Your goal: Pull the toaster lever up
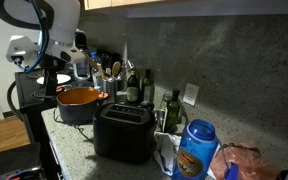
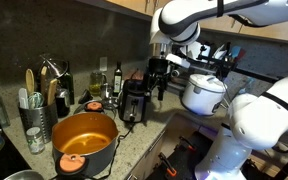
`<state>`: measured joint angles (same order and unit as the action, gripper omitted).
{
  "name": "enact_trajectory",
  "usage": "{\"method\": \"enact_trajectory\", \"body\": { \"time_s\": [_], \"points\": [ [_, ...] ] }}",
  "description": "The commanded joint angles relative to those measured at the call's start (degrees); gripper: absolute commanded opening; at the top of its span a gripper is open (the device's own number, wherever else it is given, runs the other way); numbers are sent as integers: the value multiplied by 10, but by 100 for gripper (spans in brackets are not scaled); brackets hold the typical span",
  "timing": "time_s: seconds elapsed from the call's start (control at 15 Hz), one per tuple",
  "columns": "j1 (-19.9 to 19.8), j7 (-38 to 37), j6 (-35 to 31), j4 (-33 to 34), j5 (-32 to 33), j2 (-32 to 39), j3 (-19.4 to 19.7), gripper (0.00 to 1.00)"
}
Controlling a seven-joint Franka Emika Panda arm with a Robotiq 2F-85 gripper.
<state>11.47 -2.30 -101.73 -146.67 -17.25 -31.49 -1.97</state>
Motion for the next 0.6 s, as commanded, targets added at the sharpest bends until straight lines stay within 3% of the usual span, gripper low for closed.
{"method": "enact_trajectory", "body": {
  "time_s": [0.0, 0.53],
  "points": [
    [-17, 2, 2, 7, 5, 14, -21, 100],
    [-10, -19, -9, 38, 88, 98, -81, 100]
  ]
}}
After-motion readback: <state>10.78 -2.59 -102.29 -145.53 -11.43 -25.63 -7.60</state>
